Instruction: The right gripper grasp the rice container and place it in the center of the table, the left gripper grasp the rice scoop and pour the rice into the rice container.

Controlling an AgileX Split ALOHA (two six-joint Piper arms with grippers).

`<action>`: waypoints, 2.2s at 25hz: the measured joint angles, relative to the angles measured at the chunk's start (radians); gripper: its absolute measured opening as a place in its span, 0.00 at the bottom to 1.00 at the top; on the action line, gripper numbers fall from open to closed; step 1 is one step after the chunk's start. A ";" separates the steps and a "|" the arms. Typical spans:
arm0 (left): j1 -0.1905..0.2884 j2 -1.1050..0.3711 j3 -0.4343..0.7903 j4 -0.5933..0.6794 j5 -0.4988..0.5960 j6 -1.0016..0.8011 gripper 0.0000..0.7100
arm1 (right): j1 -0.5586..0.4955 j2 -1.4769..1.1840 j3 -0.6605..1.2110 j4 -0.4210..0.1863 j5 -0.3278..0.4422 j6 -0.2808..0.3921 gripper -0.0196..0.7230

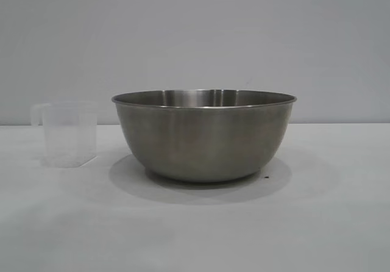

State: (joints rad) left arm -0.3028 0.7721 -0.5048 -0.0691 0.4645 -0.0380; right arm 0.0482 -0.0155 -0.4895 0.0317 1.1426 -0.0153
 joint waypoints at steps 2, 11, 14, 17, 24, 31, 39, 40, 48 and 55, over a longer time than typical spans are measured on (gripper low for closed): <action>0.000 -0.076 -0.009 0.008 0.053 0.024 0.61 | 0.000 0.000 0.000 0.000 0.000 0.000 0.60; 0.000 -0.362 -0.013 0.009 0.313 0.061 0.61 | 0.000 0.000 0.000 0.000 0.000 0.000 0.60; 0.000 -0.451 -0.013 0.009 0.396 0.062 0.61 | 0.000 0.000 0.000 0.000 0.000 0.000 0.60; 0.000 -0.533 -0.013 0.018 0.473 0.062 0.61 | 0.000 0.000 0.000 0.000 0.000 0.000 0.60; 0.000 -0.629 -0.015 0.097 0.631 0.063 0.61 | 0.000 0.000 0.000 0.000 0.000 0.000 0.60; 0.000 -0.660 0.015 0.114 0.657 0.063 0.61 | 0.000 0.000 0.000 0.000 0.000 0.000 0.60; 0.000 -0.662 0.020 0.114 0.656 0.063 0.61 | 0.000 0.000 0.000 0.000 0.000 0.000 0.60; 0.000 -0.662 0.020 0.114 0.654 0.063 0.61 | 0.000 0.000 0.000 0.000 0.000 0.000 0.60; 0.000 -0.662 0.020 0.114 0.655 0.063 0.61 | 0.000 0.000 0.000 0.000 0.000 0.000 0.60; 0.000 -0.662 0.020 0.085 0.655 0.066 0.61 | 0.000 0.000 0.000 0.000 0.000 0.000 0.60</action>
State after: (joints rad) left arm -0.3028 0.1100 -0.4843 0.0160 1.1193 0.0277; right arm 0.0482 -0.0155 -0.4895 0.0317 1.1426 -0.0153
